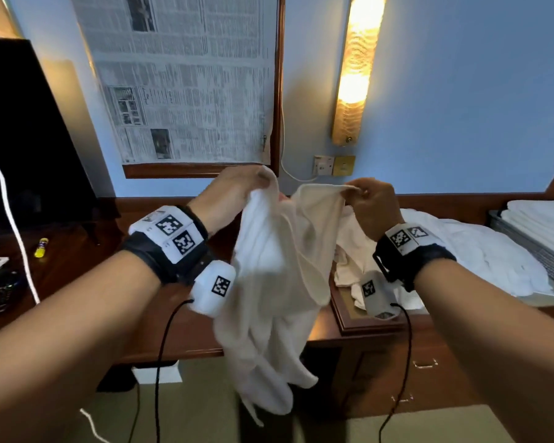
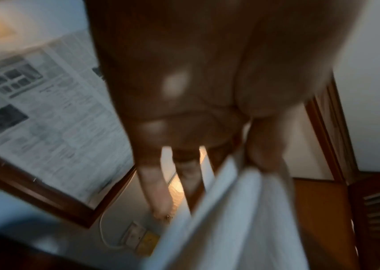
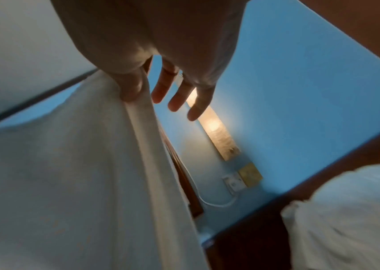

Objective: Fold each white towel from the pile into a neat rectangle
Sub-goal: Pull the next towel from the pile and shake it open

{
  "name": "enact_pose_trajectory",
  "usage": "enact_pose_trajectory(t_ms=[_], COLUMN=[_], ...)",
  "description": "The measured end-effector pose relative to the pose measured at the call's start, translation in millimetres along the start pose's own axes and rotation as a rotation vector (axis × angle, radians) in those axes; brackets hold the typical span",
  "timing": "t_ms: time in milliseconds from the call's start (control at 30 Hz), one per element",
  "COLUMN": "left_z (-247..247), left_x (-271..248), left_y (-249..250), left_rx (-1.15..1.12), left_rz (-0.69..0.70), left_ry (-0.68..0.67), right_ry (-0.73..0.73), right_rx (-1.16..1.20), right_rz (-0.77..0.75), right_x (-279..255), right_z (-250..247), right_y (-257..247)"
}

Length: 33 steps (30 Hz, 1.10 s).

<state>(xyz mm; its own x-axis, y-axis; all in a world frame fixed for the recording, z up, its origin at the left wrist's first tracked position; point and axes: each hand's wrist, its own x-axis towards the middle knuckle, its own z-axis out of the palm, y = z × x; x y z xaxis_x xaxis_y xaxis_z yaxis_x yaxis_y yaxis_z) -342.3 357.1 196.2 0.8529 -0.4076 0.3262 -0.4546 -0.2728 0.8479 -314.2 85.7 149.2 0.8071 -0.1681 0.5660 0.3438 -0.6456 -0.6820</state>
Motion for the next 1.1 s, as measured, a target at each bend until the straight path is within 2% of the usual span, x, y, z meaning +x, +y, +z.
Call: enact_pose_trajectory(t_ms=[67,100,133,200,267,367,467,533,633,833,967,1100], left_z=[-21,-31,-42,-61,-72,-74,-73,-76,-76,-82,-89,-92], left_x=[0,2,3,8,10,11,13,14,11,10,12,8], left_y=[6,7,9,14,19,21,30,36,46,55,50,51], left_rx=[0.12,0.209,0.274,0.32,0.293,0.134,-0.062,-0.125,-0.157,-0.216,-0.22,-0.282], left_rz=[-0.026,-0.008,0.026,0.085,0.148,0.249,0.337,0.367,0.368,0.339,0.301,0.228], left_ry=[-0.308,-0.369,-0.367,-0.221,-0.057,0.092,0.267,0.326,0.337,0.26,0.266,0.22], right_ry=[0.043,0.046,0.041,0.002,-0.113,-0.272,-0.283,-0.305,-0.377,-0.452,-0.45,-0.552], right_rx=[0.042,0.075,0.117,0.214,0.31,0.375,0.4,0.396,0.349,0.312,0.331,0.376], right_rz=[-0.061,-0.095,-0.122,-0.193,-0.261,-0.322,-0.354,-0.36,-0.402,-0.502,-0.528,-0.504], right_x=[16,23,27,31,29,26,29,34,35,33,35,35], right_z=[-5,-7,-8,-7,-6,-3,-2,-4,-7,-5,-1,10], right_y=[-20,-33,-48,-79,-107,-144,-172,-183,-196,-208,-213,-213])
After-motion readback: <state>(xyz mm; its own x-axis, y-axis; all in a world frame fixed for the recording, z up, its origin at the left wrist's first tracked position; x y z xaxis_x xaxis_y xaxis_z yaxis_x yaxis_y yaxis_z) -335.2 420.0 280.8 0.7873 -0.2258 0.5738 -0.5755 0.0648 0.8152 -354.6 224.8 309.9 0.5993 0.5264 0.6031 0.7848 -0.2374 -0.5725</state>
